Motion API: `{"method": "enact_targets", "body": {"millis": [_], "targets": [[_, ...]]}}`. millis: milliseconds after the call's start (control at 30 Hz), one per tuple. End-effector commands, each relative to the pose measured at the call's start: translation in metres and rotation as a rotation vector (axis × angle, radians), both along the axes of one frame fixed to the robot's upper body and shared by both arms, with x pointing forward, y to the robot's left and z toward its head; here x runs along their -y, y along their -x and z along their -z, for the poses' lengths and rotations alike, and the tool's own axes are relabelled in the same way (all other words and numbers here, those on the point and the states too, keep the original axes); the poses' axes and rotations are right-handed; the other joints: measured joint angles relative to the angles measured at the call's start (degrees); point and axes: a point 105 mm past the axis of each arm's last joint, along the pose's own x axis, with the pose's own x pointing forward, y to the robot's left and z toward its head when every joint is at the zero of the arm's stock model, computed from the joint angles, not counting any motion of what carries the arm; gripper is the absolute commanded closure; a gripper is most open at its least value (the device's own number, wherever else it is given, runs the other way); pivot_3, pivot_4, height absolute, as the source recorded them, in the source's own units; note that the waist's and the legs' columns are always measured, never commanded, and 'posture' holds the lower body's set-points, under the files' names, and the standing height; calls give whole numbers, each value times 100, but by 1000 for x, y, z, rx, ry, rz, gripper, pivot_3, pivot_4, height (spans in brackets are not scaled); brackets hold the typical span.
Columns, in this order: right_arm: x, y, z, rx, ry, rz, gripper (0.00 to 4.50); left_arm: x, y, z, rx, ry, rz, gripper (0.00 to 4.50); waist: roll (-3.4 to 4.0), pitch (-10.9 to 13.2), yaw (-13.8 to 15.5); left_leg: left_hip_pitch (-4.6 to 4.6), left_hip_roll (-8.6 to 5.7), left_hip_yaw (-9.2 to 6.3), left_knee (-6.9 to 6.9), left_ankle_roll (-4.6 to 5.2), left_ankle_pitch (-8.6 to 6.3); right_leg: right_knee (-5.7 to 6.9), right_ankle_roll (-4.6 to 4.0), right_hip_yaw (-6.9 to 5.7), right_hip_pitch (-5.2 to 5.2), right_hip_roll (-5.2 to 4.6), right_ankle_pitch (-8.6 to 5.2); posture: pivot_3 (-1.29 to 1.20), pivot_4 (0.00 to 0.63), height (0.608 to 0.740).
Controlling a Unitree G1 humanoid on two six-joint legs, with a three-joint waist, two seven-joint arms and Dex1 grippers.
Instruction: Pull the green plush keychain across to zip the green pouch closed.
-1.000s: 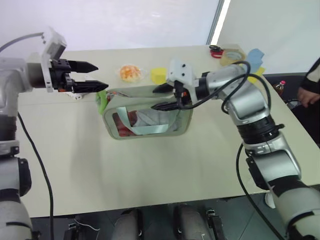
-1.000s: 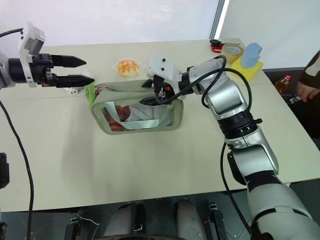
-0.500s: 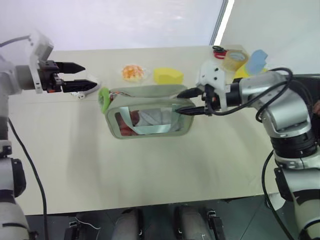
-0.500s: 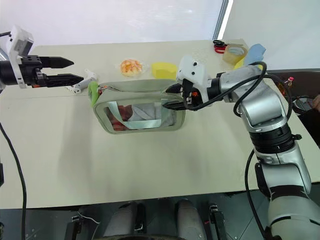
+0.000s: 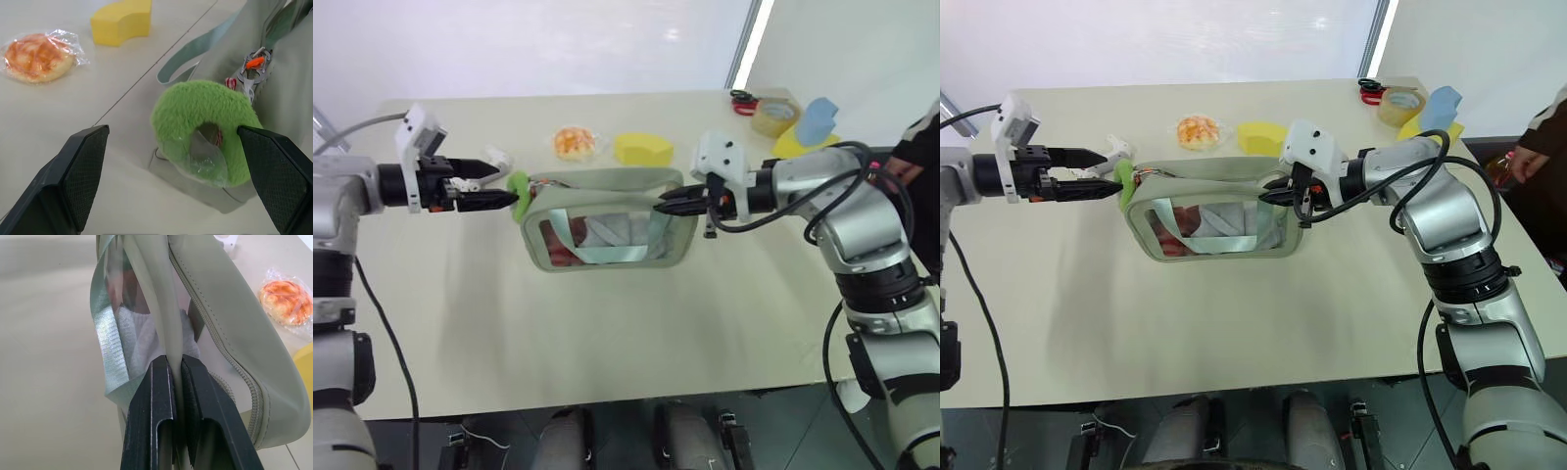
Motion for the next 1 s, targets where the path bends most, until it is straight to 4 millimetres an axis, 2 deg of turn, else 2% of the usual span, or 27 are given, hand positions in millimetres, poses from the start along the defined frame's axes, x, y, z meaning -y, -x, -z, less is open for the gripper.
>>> {"method": "enact_targets", "body": {"millis": [33,67,167,400,433,467,633,767,833,1000], "targets": [[-6,3,-6,32,-9,-23,4430,2,-5,-13,70,29,-17,0,0,0,-1,0,0,0,0,0,0,1,0,0,0,0,0,0,150,740],[-6,3,-6,33,-9,-23,4430,3,-6,-14,73,33,-19,0,0,0,-5,1,0,0,0,0,0,1,0,0,0,1,0,0,150,740],[-6,2,-7,36,-10,-20,4500,1,-7,-15,76,23,-13,833,0,0,-7,1,0,0,0,0,0,0,0,0,0,1,0,0,150,740],[-5,-1,-7,39,-13,-6,4500,0,-4,-18,72,38,-2,4304,0,0,-2,0,0,1,0,0,0,0,0,0,0,1,0,0,150,740],[-4,-2,-7,39,-14,-3,4500,0,-4,-21,80,41,-1,4466,0,0,-2,0,0,1,0,0,0,0,0,0,0,1,0,0,150,740],[-4,-2,-7,40,-14,-1,4500,1,-4,-23,85,43,-1,4466,0,0,-1,0,0,1,0,0,0,0,0,-1,0,1,0,0,150,740],[-4,-5,-7,41,-17,4,4500,7,-3,-60,151,97,26,4466,-1,0,3,-1,-1,1,2,0,0,0,0,-1,1,1,0,0,150,740],[-4,-8,-8,45,-22,12,4500,28,5,-82,175,139,125,4466,-1,0,-5,0,-1,1,1,0,0,0,0,-1,1,1,0,0,150,740],[-5,-10,-9,48,-25,15,4500,43,9,-82,169,122,188,4466,0,0,-9,2,0,0,1,0,0,1,0,0,1,1,0,0,150,740],[-7,-13,-10,52,-31,17,4500,80,17,-52,163,-24,312,4466,0,0,-7,2,0,-3,1,-1,0,0,0,2,3,0,0,0,150,740]]}}
